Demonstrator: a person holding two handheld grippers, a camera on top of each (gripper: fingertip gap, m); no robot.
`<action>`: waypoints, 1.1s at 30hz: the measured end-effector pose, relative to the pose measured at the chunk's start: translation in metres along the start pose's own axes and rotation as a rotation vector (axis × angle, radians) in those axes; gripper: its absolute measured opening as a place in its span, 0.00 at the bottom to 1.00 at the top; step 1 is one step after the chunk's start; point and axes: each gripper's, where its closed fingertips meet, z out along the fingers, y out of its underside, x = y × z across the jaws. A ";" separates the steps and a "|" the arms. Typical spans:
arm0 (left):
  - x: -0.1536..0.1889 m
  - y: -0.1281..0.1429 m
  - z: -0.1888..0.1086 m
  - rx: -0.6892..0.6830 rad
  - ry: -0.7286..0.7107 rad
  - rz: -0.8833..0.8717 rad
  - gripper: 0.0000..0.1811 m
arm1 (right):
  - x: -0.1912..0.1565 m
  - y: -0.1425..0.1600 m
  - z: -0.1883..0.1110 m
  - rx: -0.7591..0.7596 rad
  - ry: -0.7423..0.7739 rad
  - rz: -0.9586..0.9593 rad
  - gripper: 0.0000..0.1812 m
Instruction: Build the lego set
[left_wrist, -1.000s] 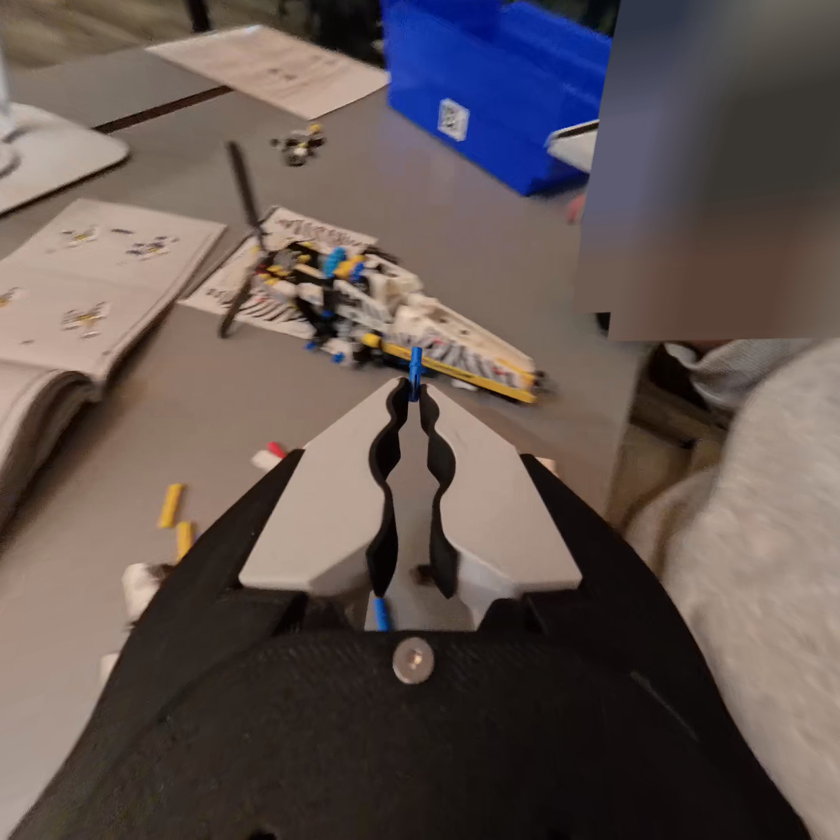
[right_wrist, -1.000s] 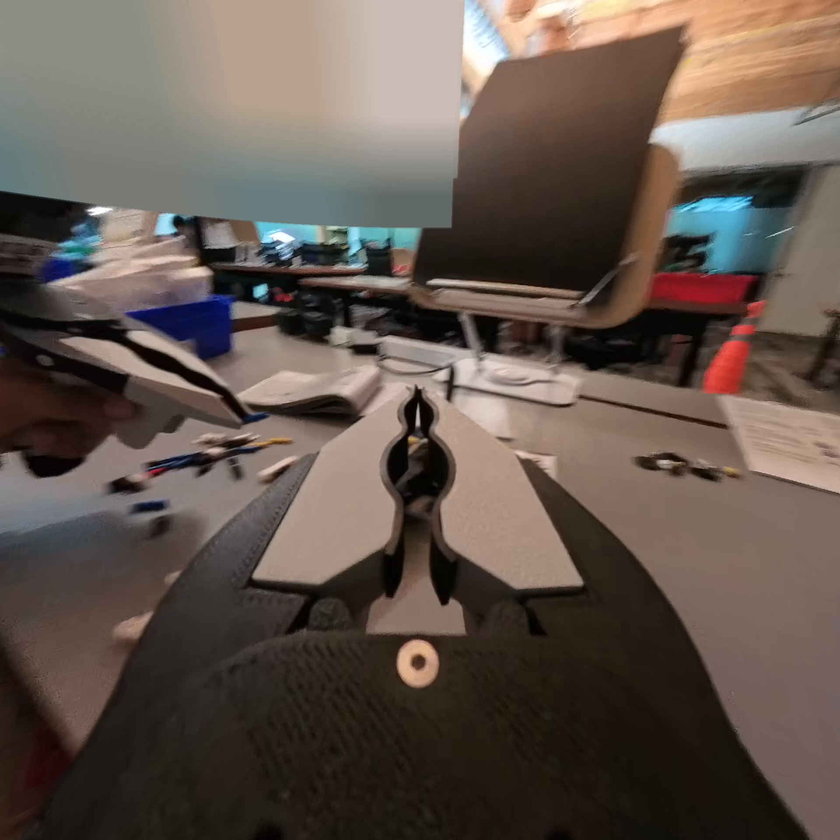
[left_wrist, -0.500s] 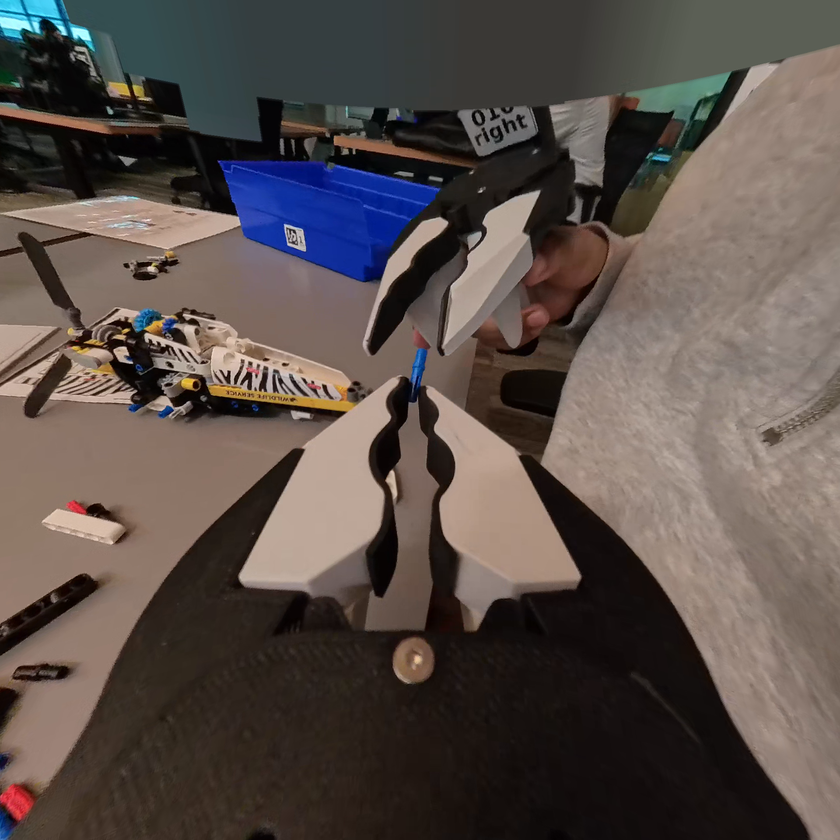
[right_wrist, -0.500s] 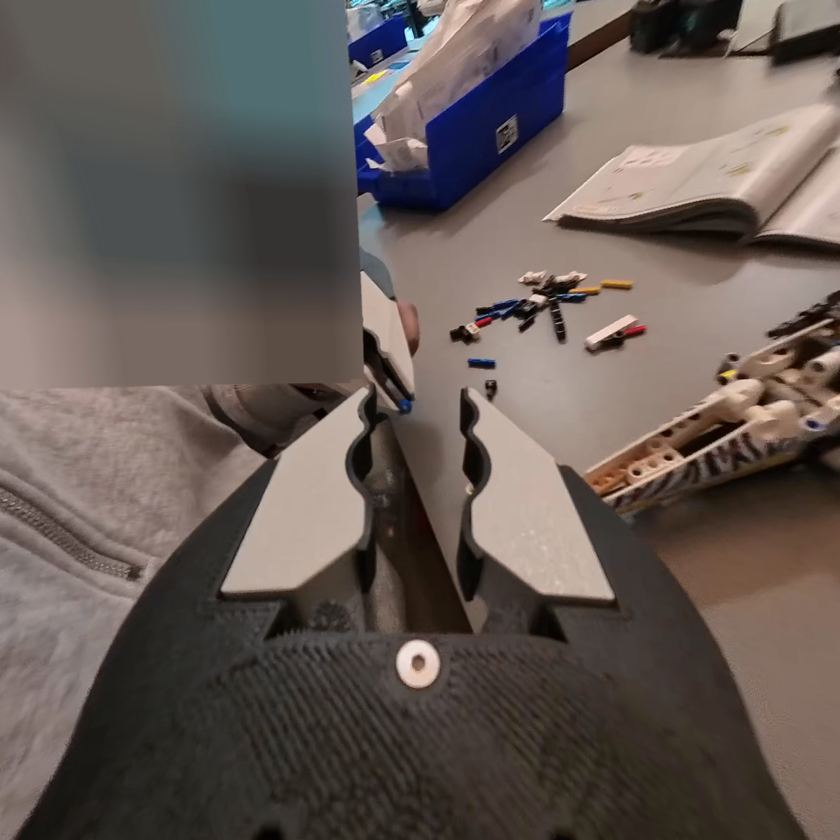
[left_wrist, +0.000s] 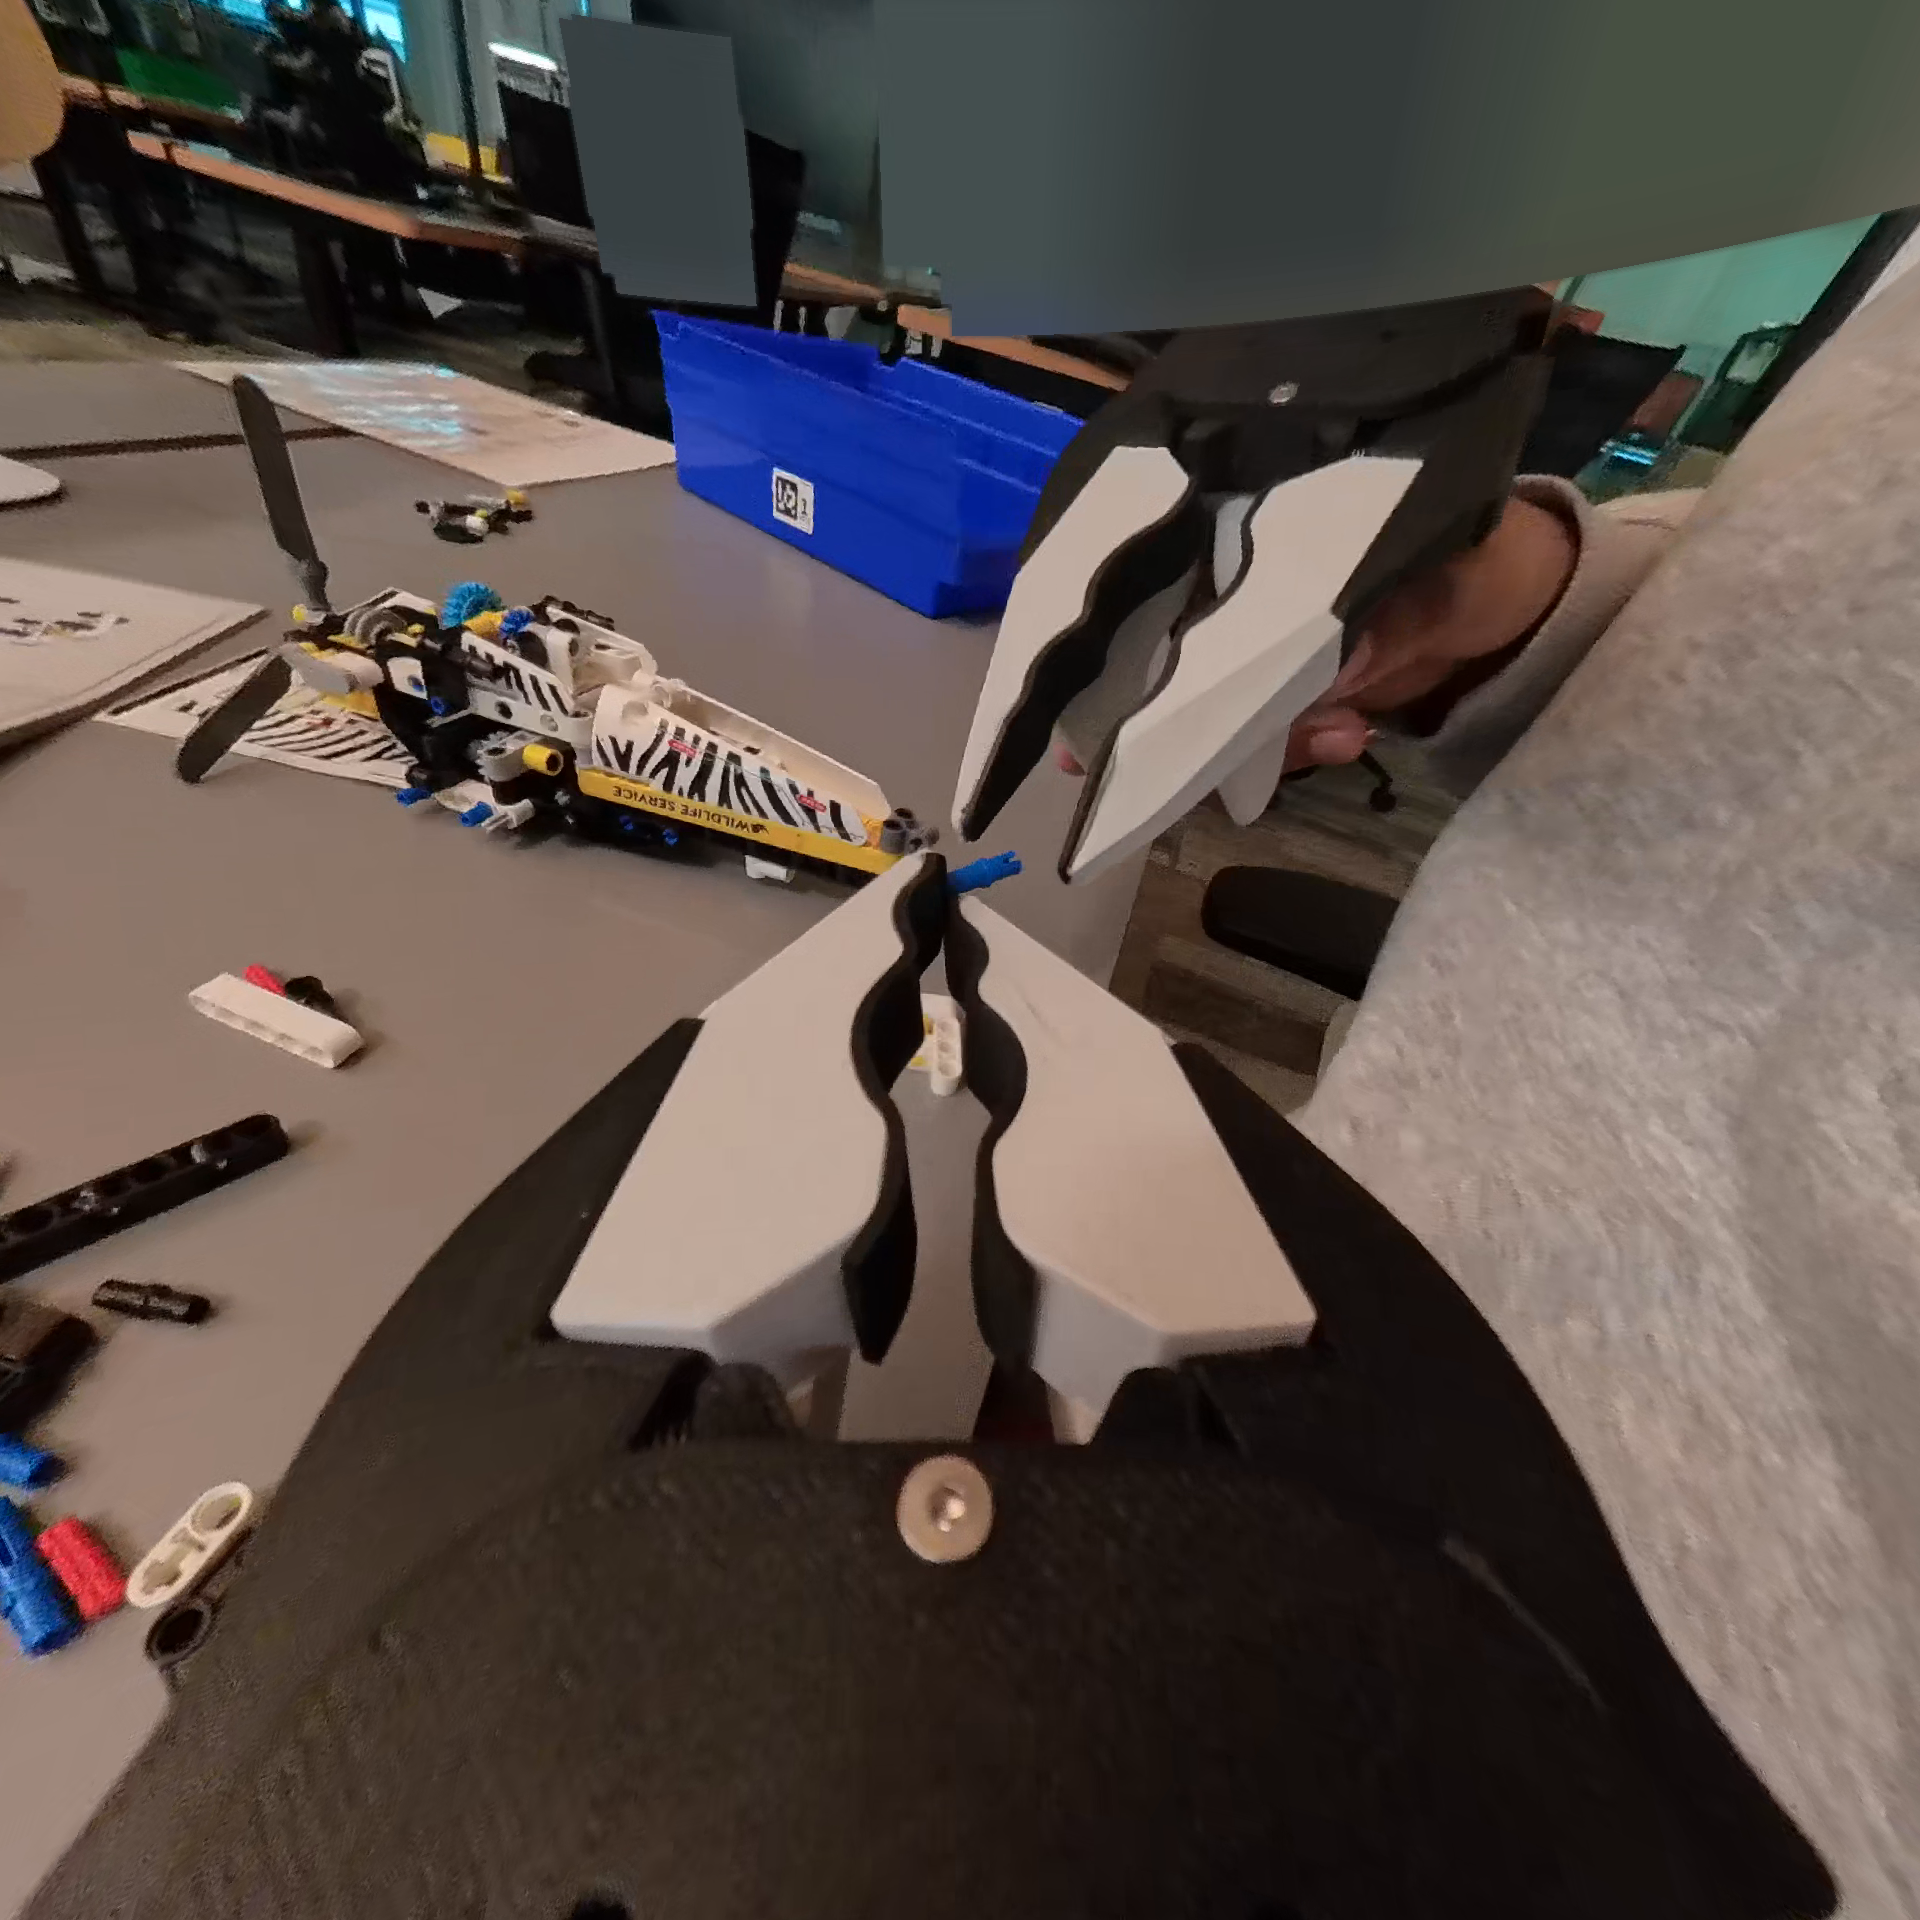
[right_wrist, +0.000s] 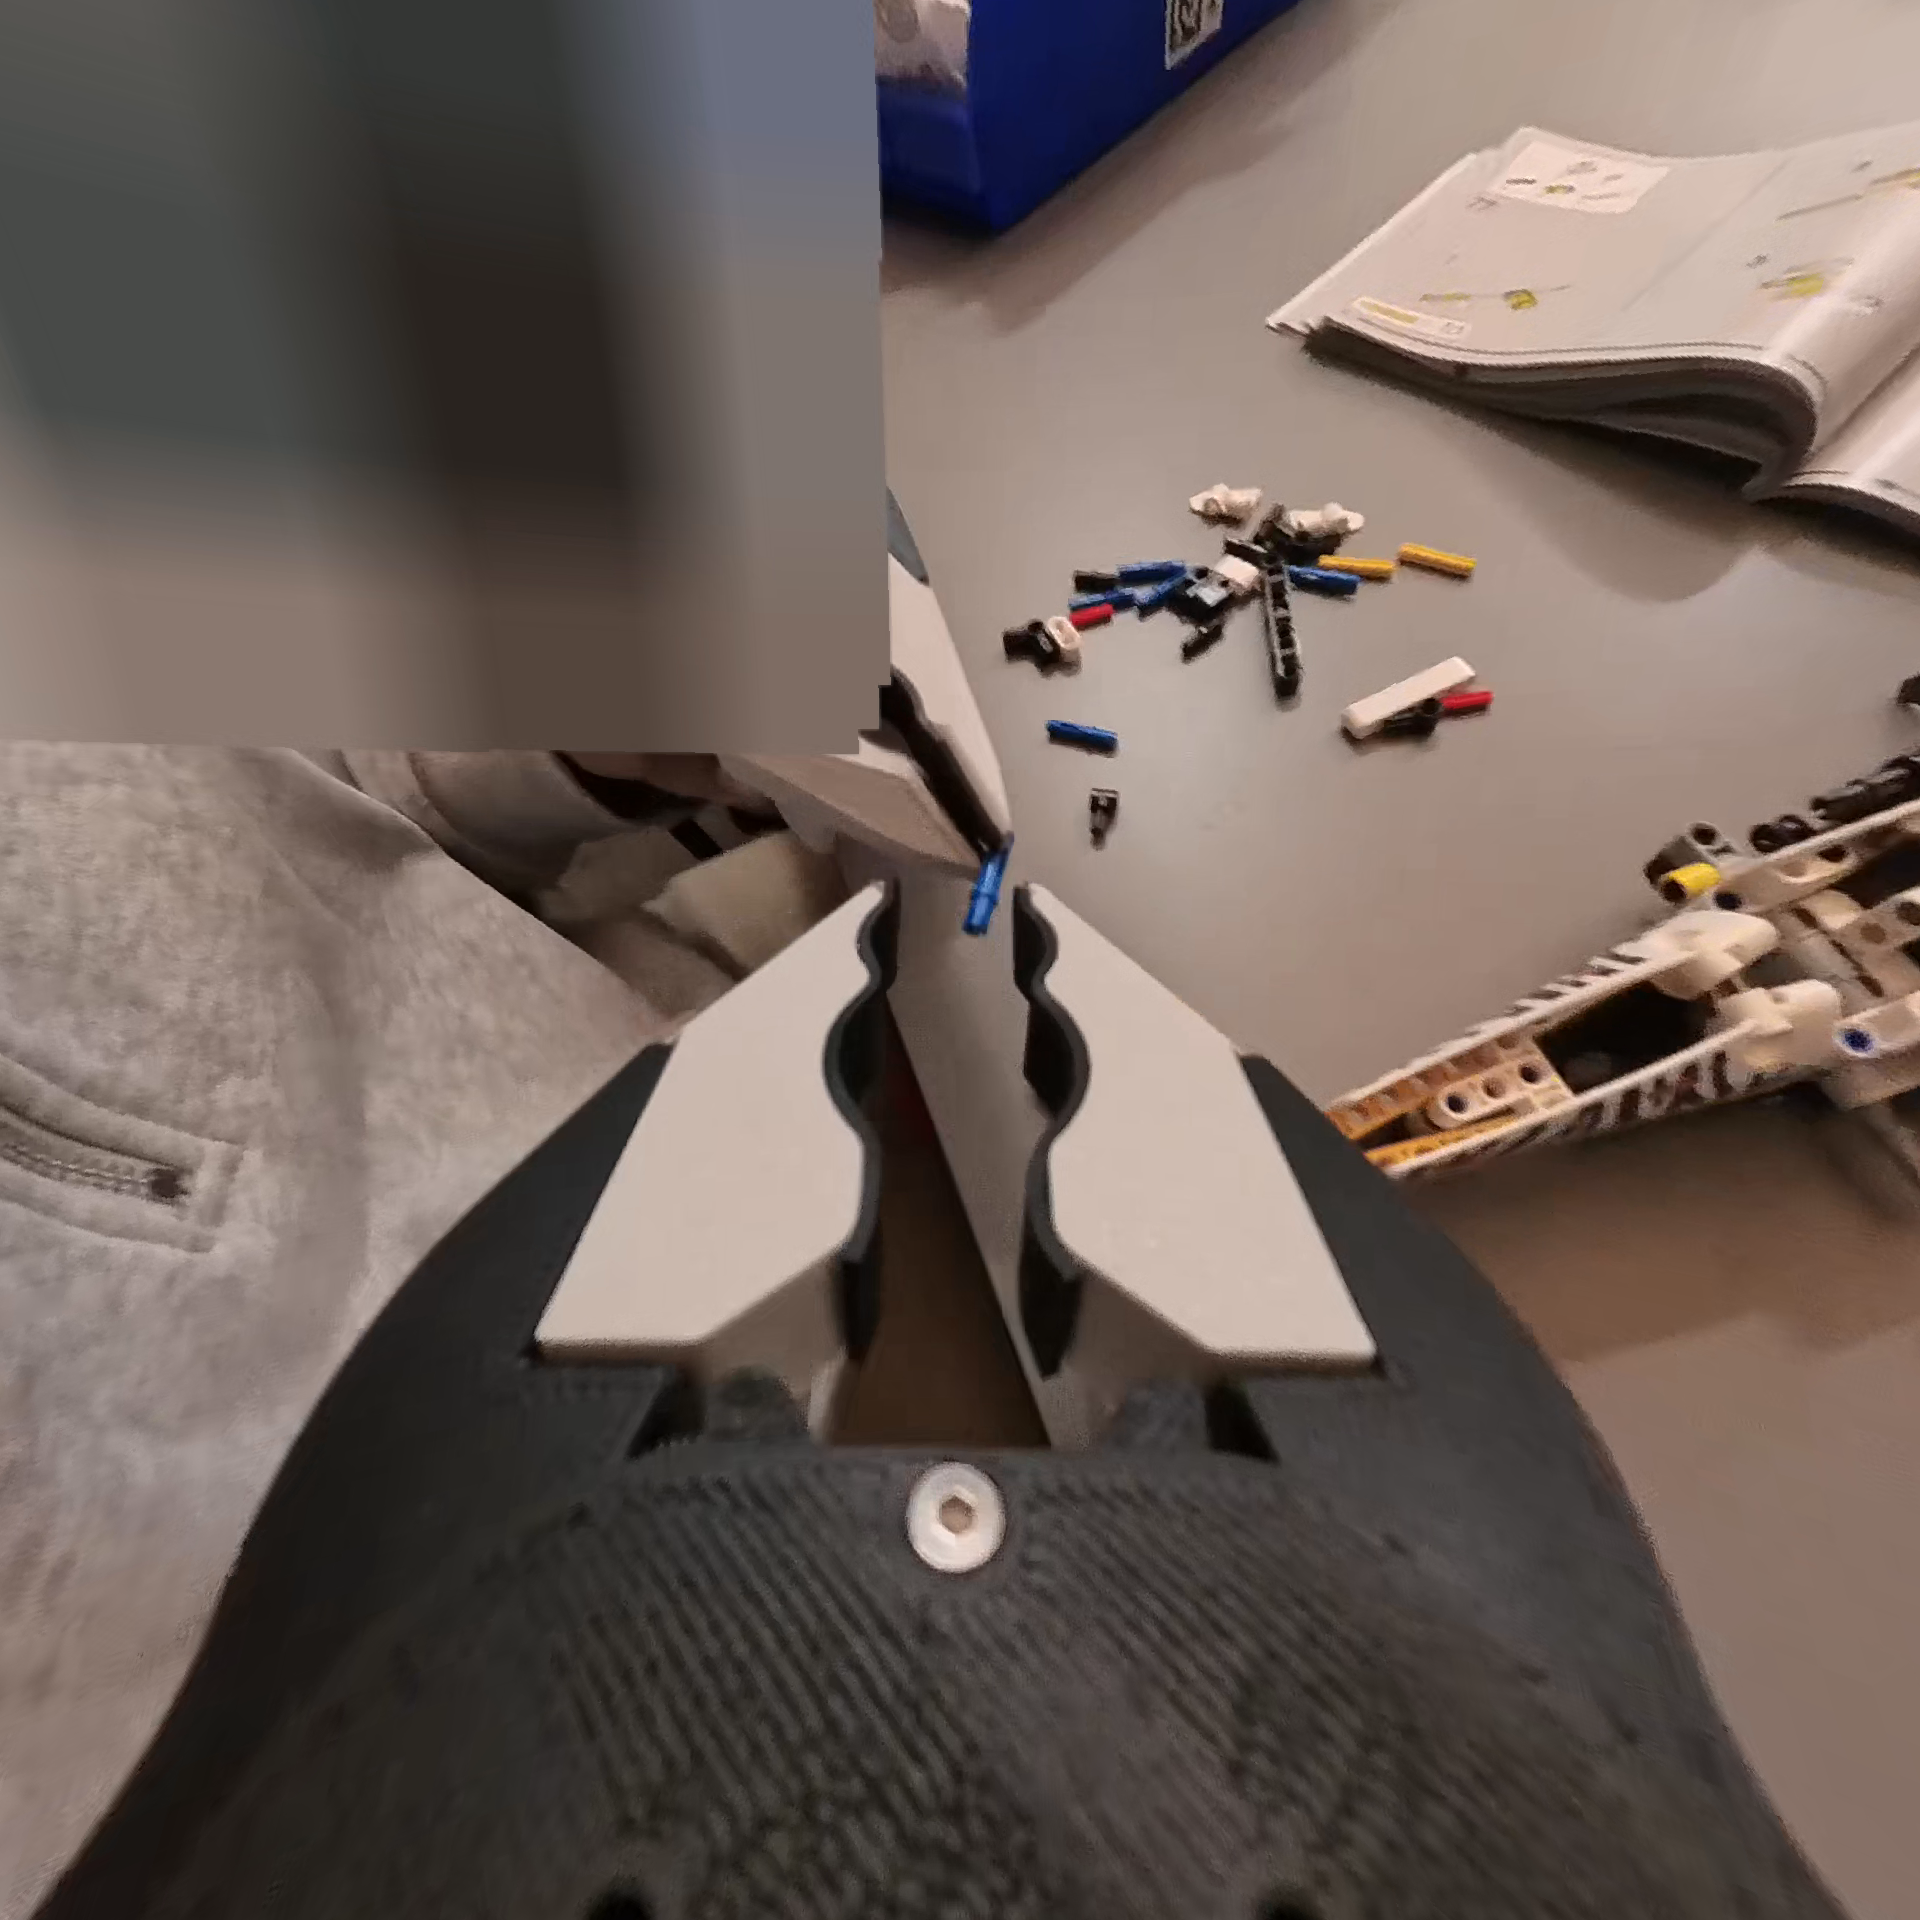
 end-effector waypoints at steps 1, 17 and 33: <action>0.000 -0.001 0.000 0.003 0.006 -0.009 0.00 | 0.003 0.003 0.000 -0.018 0.024 -0.019 0.11; -0.008 -0.013 -0.007 0.107 0.036 -0.136 0.02 | 0.021 -0.008 0.001 -0.043 0.110 -0.109 0.02; -0.016 -0.003 -0.053 0.245 -0.059 -0.289 0.04 | 0.052 0.052 0.021 -1.004 0.066 -0.421 0.01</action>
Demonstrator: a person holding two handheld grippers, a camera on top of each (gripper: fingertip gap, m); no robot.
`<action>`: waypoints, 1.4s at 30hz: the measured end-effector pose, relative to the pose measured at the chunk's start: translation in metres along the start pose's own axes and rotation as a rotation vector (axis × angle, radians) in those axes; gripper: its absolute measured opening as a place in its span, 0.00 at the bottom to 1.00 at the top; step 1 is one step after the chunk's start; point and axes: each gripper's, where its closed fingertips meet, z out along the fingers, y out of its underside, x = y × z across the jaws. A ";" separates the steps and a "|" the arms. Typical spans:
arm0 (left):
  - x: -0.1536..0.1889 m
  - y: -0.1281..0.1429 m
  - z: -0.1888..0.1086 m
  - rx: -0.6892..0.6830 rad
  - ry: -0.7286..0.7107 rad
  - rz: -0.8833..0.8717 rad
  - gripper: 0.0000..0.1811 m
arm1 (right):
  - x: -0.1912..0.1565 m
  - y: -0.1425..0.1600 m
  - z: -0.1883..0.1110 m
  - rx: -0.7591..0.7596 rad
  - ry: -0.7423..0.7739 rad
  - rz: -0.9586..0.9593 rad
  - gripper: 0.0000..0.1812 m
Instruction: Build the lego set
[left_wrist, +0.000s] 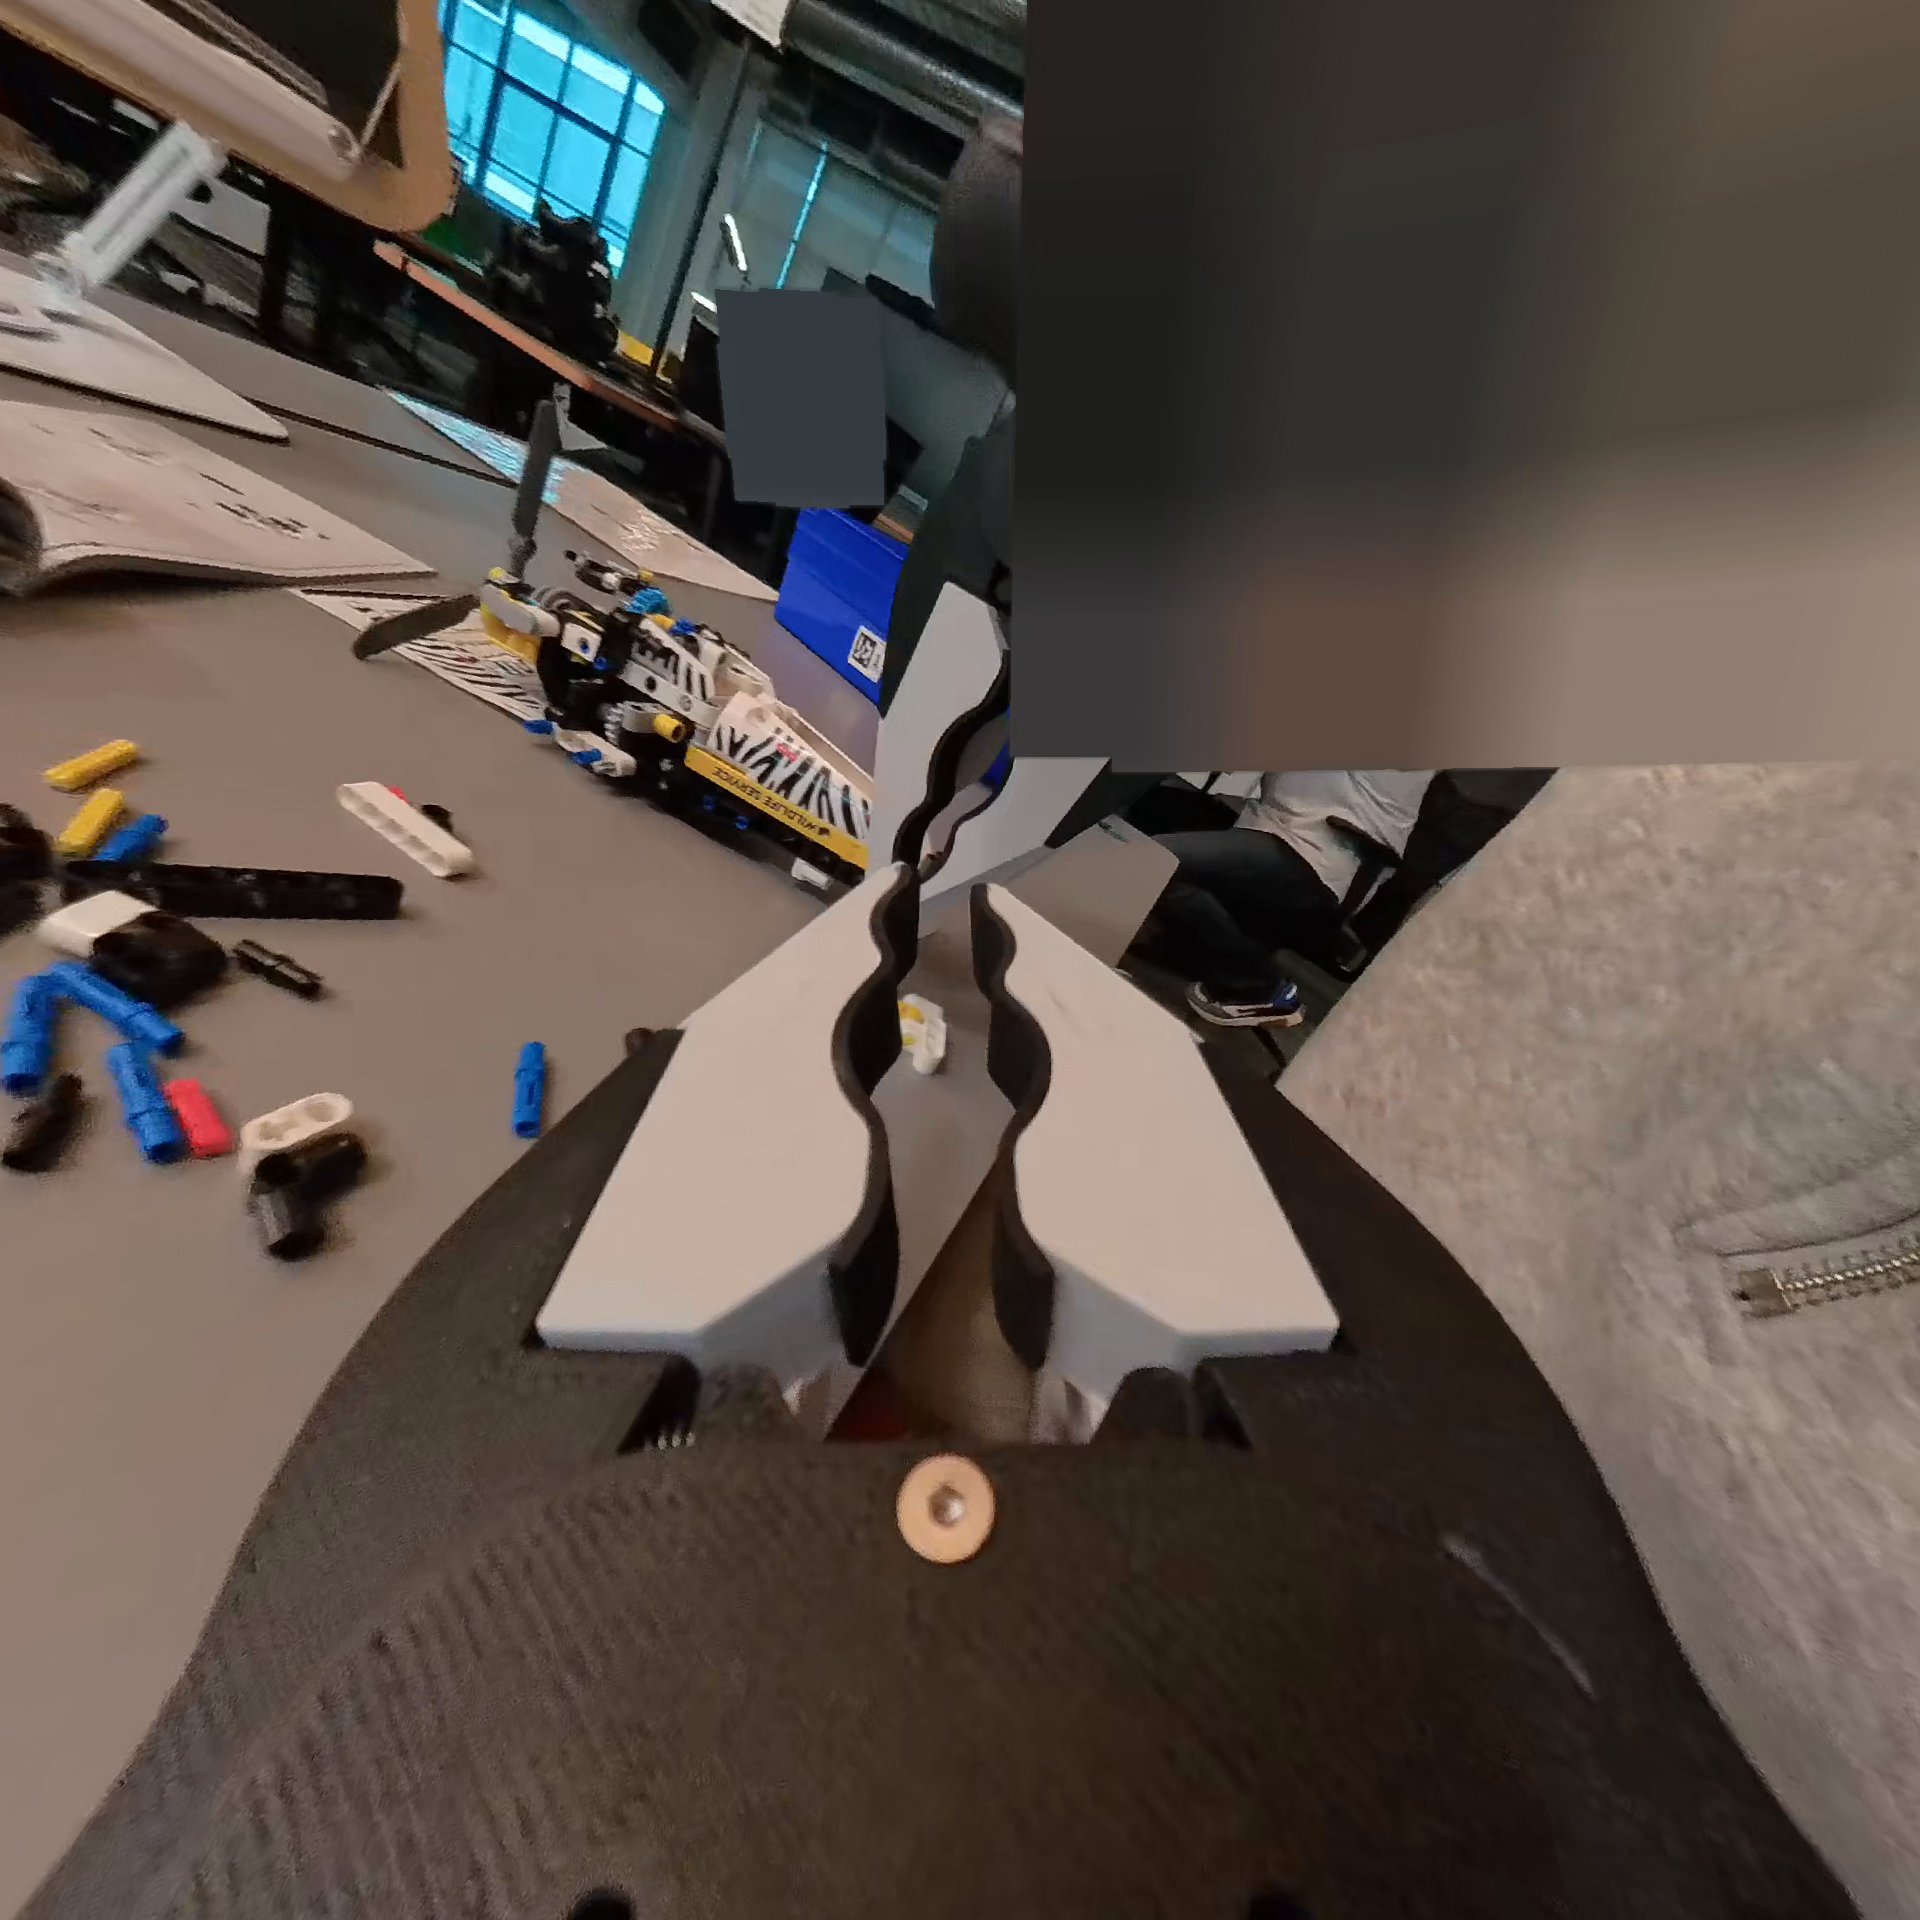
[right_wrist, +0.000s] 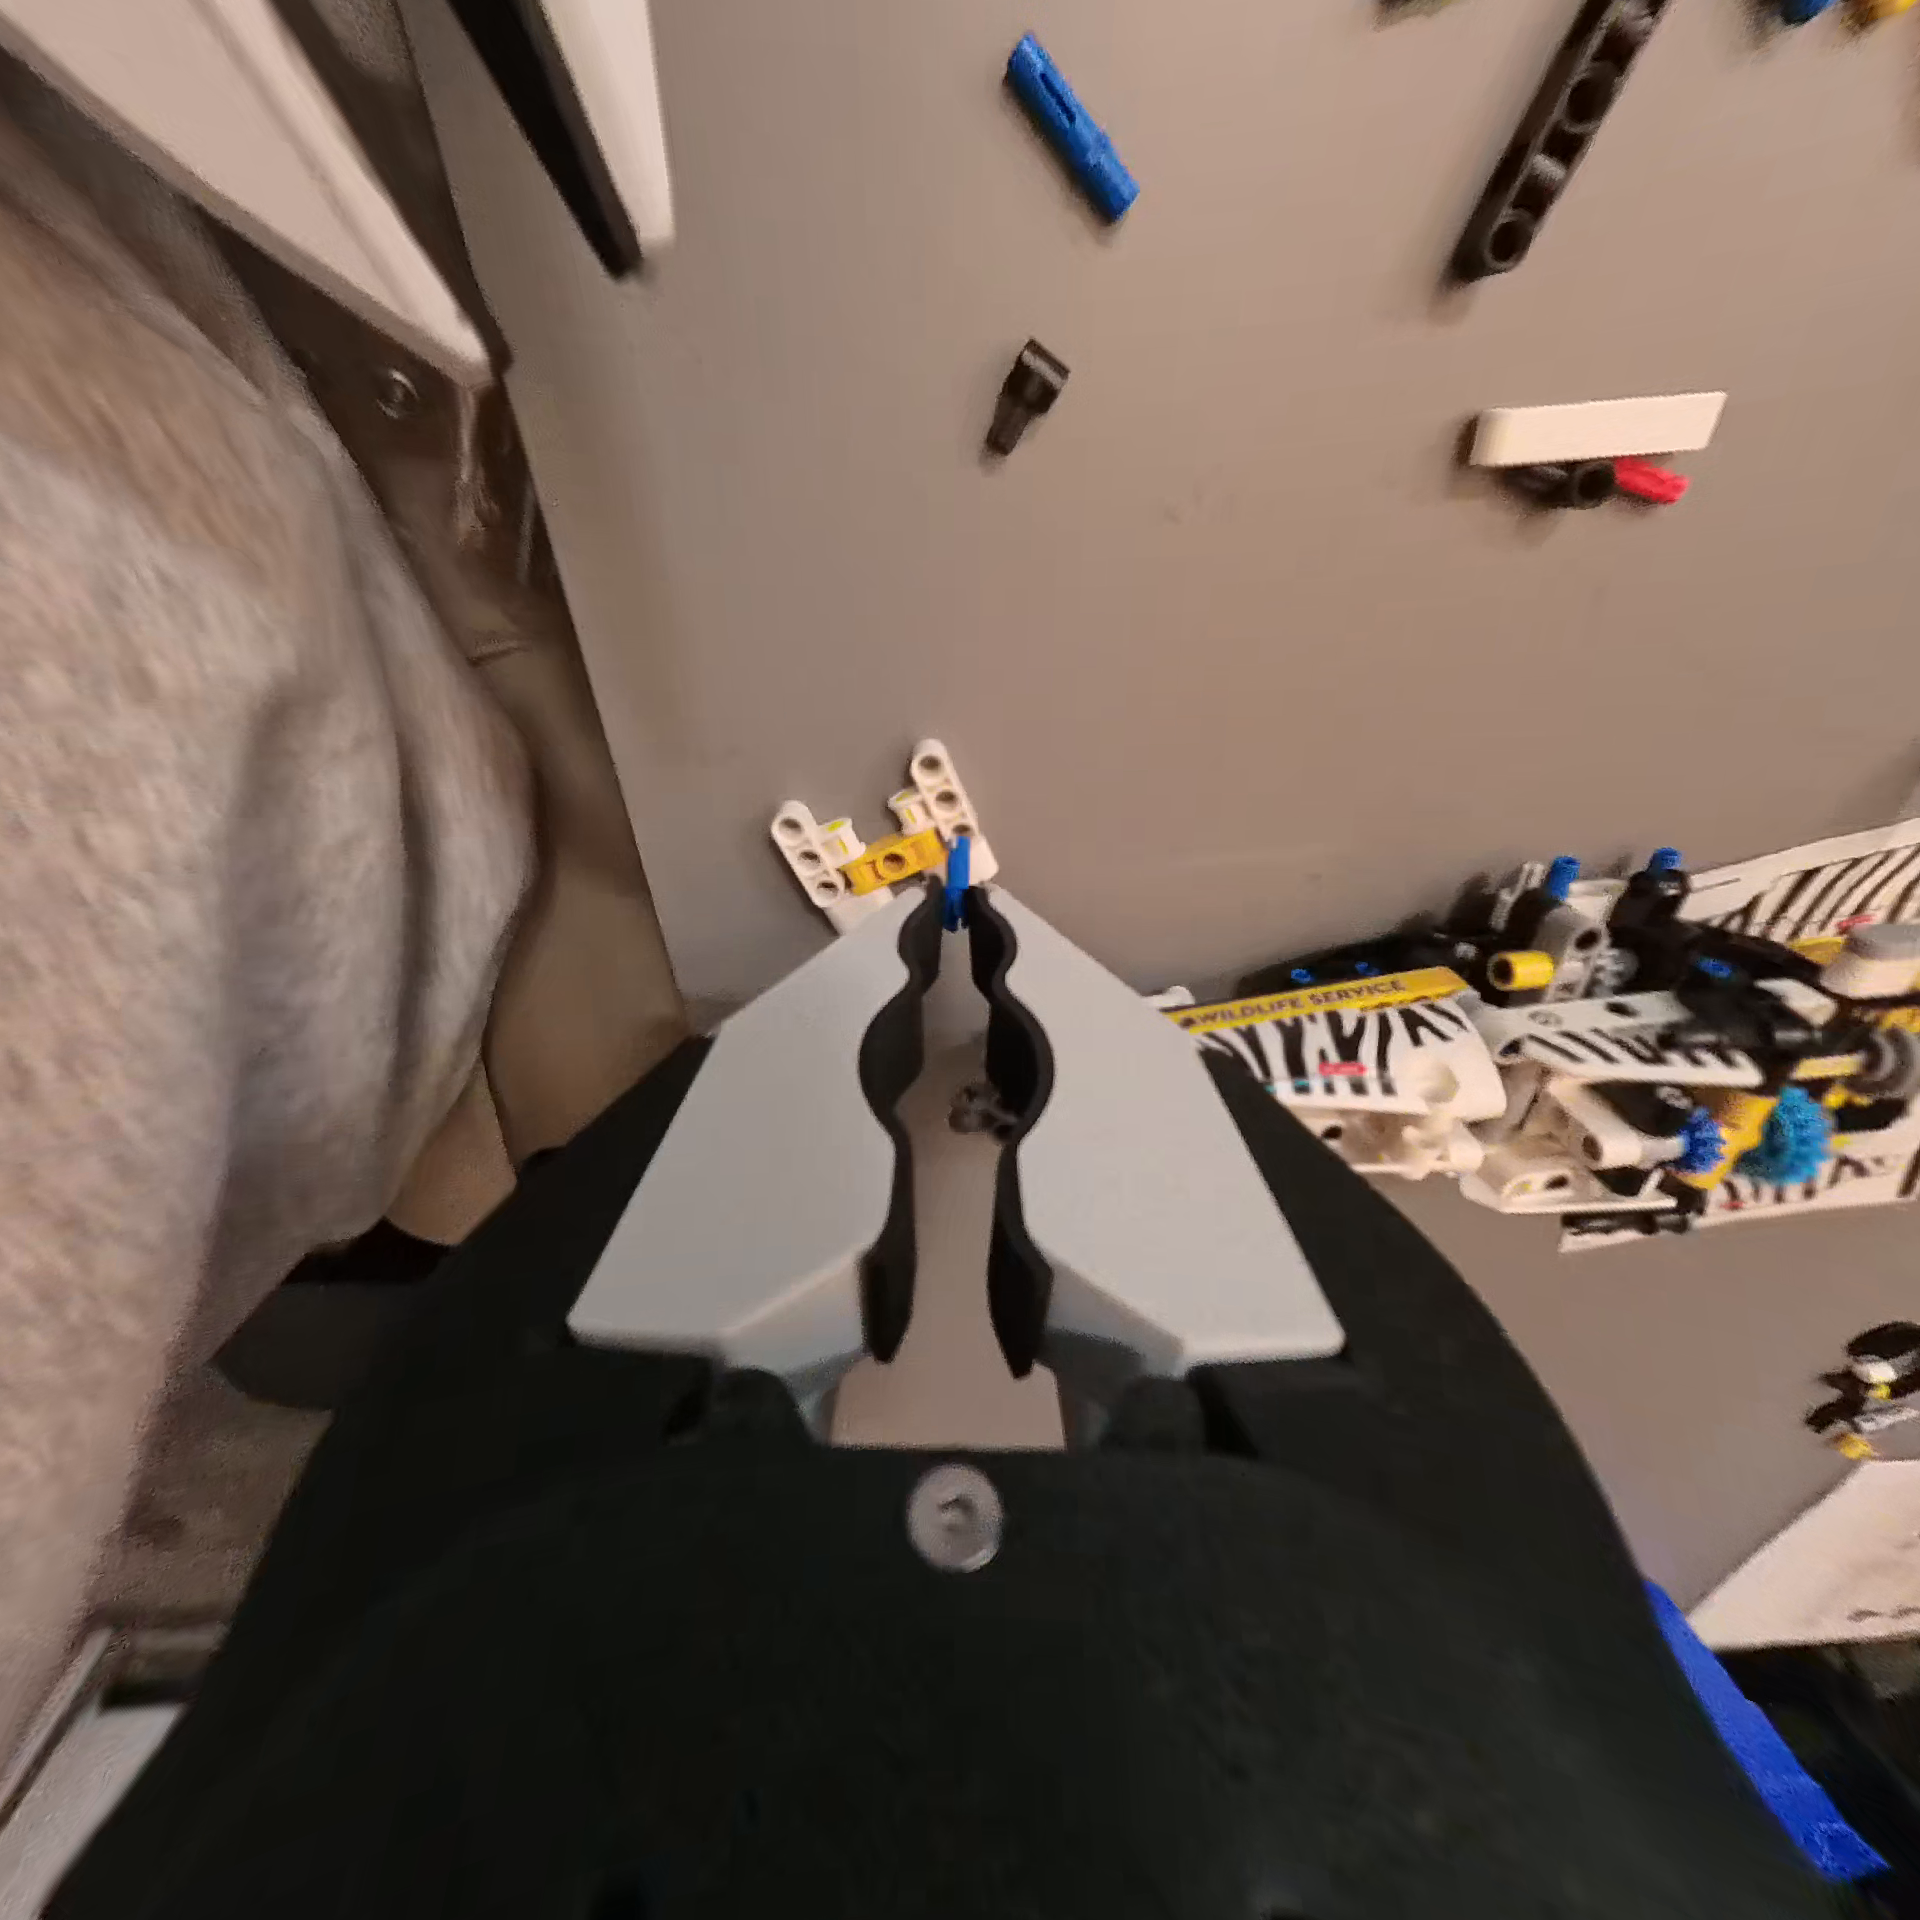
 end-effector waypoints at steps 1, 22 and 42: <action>-0.003 0.000 -0.002 0.001 -0.005 -0.002 0.04 | 0.001 0.000 0.001 -0.030 -0.004 -0.004 0.01; -0.014 -0.001 -0.009 0.004 -0.001 -0.067 0.04 | 0.000 -0.002 0.006 -0.165 -0.144 0.085 0.01; -0.015 0.000 -0.010 -0.001 -0.002 -0.077 0.04 | 0.000 -0.002 0.006 -0.114 -0.078 0.045 0.01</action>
